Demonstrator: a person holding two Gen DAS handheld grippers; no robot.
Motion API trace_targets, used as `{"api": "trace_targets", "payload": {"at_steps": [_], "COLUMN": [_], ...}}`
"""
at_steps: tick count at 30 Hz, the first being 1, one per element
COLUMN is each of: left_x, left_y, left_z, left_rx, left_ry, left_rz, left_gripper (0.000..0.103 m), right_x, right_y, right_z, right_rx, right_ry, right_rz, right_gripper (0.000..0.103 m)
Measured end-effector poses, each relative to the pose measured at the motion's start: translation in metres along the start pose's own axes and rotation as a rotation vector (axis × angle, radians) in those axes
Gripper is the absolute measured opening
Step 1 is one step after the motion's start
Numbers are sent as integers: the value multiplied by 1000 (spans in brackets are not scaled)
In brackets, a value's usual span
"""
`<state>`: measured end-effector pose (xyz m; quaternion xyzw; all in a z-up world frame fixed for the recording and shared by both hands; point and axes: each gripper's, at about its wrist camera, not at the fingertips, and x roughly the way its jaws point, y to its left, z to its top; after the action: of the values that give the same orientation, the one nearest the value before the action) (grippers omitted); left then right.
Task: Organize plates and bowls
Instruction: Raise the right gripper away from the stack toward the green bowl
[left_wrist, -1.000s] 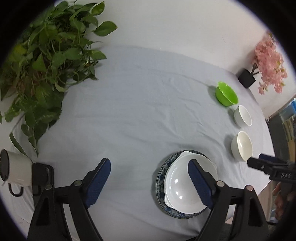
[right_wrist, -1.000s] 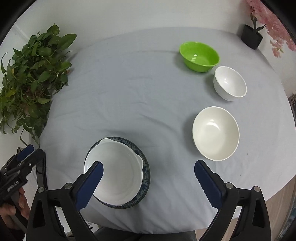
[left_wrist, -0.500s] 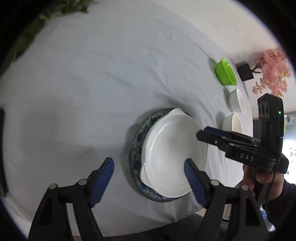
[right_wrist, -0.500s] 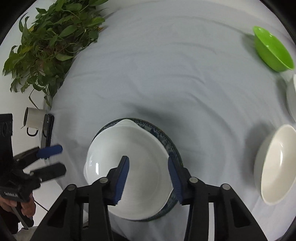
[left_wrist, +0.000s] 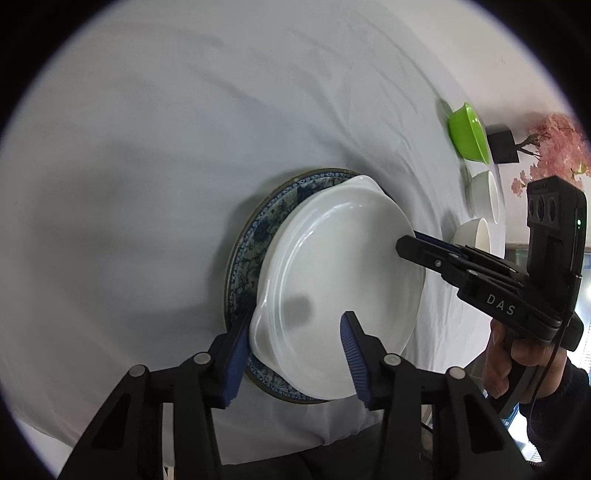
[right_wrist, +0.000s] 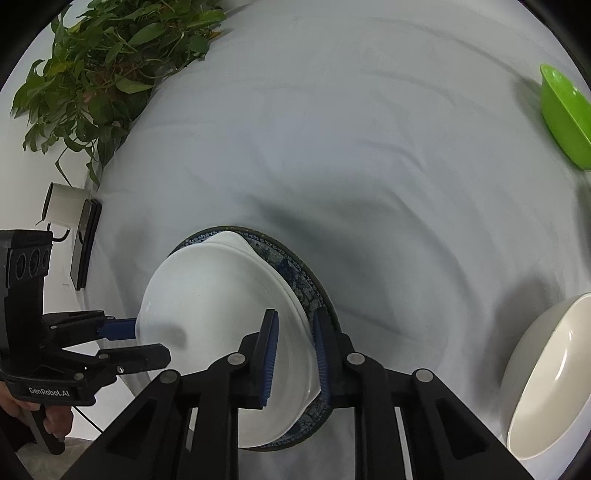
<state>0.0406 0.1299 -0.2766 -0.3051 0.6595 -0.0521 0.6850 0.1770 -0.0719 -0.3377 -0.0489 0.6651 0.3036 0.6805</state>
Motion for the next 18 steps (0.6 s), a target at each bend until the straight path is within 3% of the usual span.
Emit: {"api": "trace_targets", "payload": {"at_steps": [2,11,13,14,15,16,17,18], "left_x": [0,-21,-34,-45,-53,-67,-76,-91], "left_y": [2,1,-1,-4,-6,-12,-17,-25], "left_z": [2,3,5,6,7,8,9,10], "left_rx": [-7,40,62,81,96,121,141,174], "left_ry": [5,-24,-55,-91,-122,-181,-226,-298], "left_rz": [2,87,115,140,155,193,239,315], "left_gripper": [38,40,40,43,51,59,80,90], "right_x": [-1,-3,-15,-24,-36,-47,-61,-74], "right_y": [-1,1,0,1,3,6,8,10], "right_z": [-1,-10,-12,-13,-16,-18,-21,-26], "right_rx": [11,47,64,66,68,73,81,89], "right_ry": [1,-12,-41,-59,-90,-127,-167,-199], "right_rz": [5,2,-5,-16,-30,-43,-66,-96], "right_gripper": [13,14,21,40,65,77,94,101]}}
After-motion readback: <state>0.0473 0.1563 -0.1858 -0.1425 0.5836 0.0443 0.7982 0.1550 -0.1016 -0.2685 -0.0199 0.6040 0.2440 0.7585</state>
